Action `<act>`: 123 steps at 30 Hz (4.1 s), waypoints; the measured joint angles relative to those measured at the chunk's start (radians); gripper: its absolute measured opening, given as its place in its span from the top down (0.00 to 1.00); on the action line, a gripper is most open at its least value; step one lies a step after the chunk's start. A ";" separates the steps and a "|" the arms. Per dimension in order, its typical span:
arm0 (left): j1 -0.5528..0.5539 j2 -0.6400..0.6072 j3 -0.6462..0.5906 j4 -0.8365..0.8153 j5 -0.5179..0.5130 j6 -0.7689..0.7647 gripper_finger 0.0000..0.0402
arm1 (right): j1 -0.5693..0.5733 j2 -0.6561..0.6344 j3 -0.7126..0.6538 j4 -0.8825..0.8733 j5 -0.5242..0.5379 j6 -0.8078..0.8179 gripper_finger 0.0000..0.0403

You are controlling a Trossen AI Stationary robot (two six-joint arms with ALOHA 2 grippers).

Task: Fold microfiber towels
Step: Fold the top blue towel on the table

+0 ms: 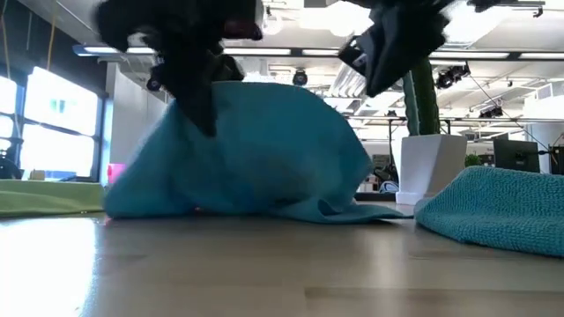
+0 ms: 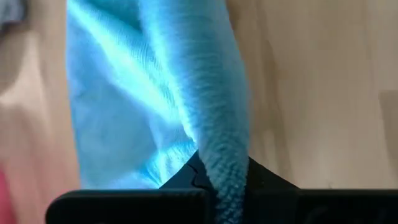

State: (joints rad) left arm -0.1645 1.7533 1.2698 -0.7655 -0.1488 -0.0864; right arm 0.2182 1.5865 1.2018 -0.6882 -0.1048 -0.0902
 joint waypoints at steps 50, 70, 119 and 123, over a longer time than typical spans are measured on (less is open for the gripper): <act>-0.221 0.057 -0.032 0.142 -0.033 -0.122 0.99 | 0.399 0.216 -0.073 0.220 0.761 0.446 0.65; -0.215 0.057 -0.032 0.142 -0.047 -0.124 0.99 | 0.358 0.315 -0.133 0.425 0.651 0.411 0.65; -0.137 0.047 0.175 -0.083 -0.177 -0.120 0.99 | 0.323 0.268 -0.393 0.927 0.786 0.239 0.65; -0.137 0.047 0.210 -0.121 -0.178 -0.120 0.99 | 0.306 0.268 -0.393 0.888 0.795 0.220 0.65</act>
State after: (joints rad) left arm -0.3012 1.8003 1.4800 -0.8867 -0.3272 -0.2062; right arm 0.5243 1.8549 0.8085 0.1997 0.6899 0.1303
